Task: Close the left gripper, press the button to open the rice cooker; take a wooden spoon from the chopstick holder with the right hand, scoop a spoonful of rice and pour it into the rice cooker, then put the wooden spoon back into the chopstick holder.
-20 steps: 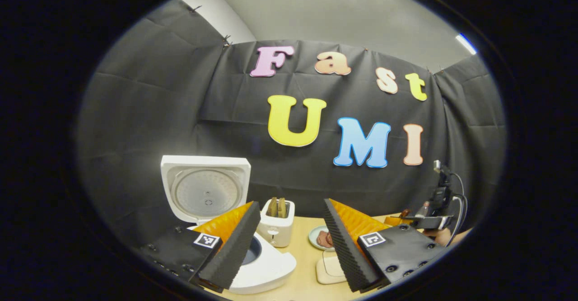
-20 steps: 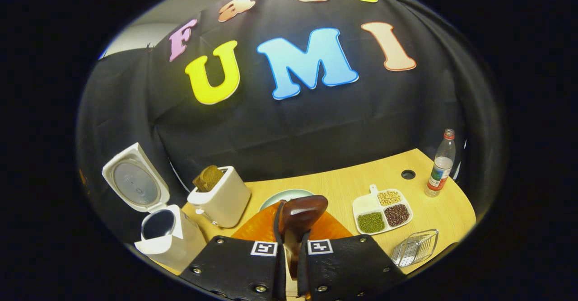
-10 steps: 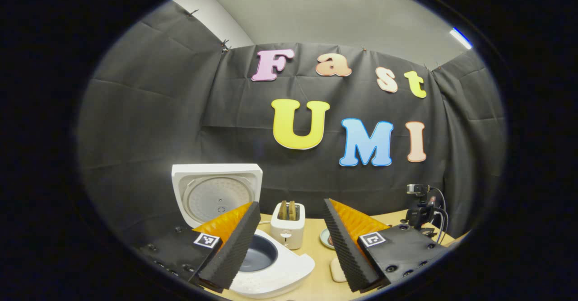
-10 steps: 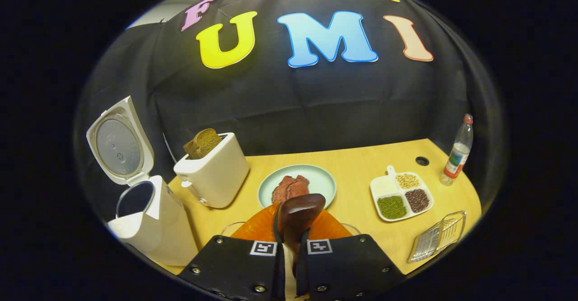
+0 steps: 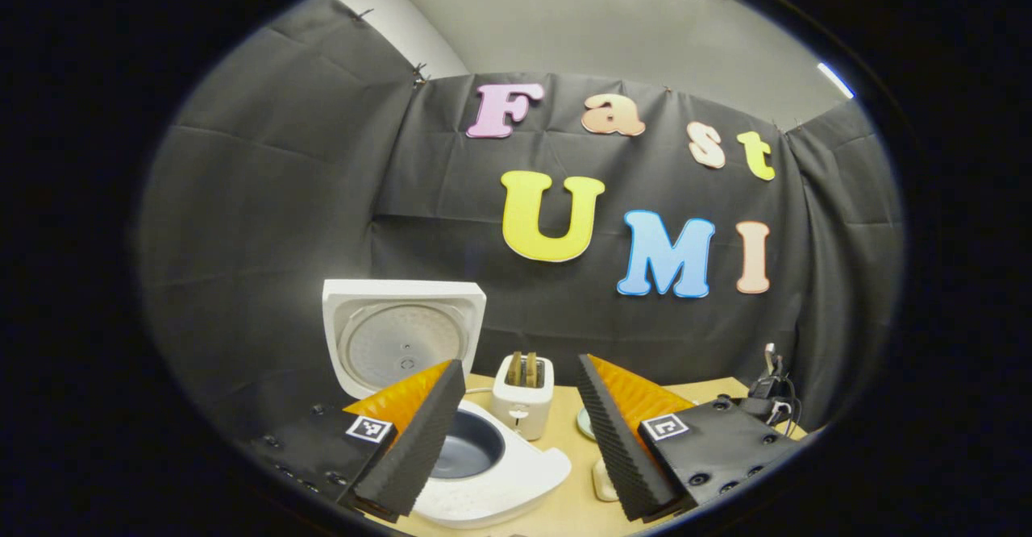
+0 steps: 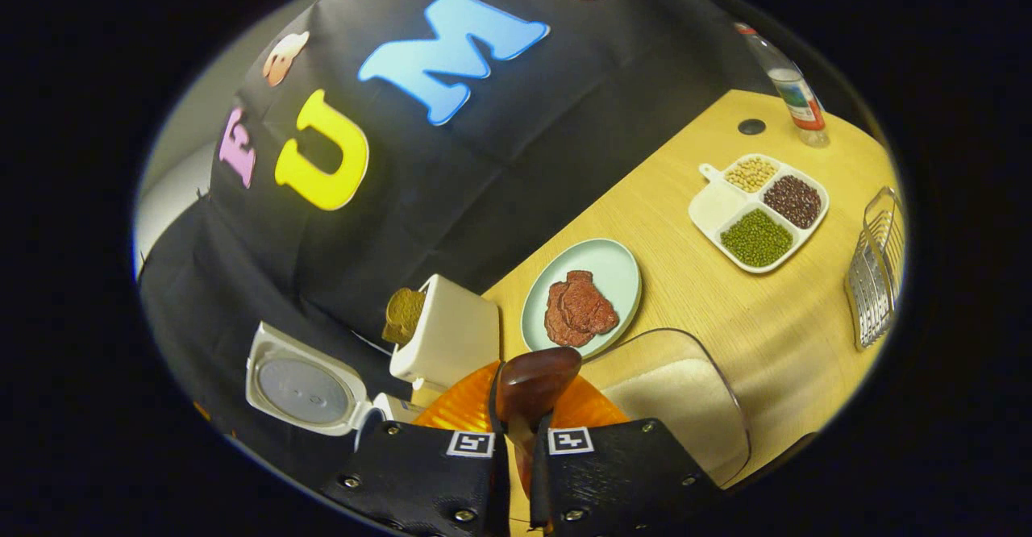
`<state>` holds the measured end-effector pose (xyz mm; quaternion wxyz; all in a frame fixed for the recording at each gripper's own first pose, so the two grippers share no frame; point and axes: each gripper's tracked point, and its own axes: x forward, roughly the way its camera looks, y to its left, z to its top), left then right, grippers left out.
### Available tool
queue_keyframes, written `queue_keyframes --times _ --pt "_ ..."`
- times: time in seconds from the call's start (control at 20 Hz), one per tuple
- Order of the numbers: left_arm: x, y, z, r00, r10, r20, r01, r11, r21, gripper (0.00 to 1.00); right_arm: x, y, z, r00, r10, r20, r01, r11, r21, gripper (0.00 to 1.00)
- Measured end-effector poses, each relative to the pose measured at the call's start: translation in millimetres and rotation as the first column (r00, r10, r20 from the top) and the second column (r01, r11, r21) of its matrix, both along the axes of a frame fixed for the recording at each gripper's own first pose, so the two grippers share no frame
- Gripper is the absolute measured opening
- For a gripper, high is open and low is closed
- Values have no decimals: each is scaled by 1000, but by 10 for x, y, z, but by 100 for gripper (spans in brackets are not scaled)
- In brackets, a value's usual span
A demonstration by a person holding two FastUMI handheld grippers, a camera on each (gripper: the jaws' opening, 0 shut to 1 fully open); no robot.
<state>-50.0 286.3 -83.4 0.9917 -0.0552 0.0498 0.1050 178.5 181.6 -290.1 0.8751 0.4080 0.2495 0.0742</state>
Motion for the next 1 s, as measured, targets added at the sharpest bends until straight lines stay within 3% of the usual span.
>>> queue_keyframes --times 0.15,0.45,0.65,1.0 --pt "25 -35 52 1000 -13 14 13 1000 2 96 -33 -137 348 999 -15 47 12 997 76 10" --pt "79 -70 27 999 -34 28 34 999 -4 96 -149 -31 1109 985 17 171 -46 985 166 10" --pt "12 41 6 999 -29 28 29 1000 3 97 -214 263 1429 978 47 202 -96 965 243 10" --pt "-200 345 -70 1000 6 24 -6 1000 -7 97 -152 917 1677 961 136 239 -197 947 254 10"
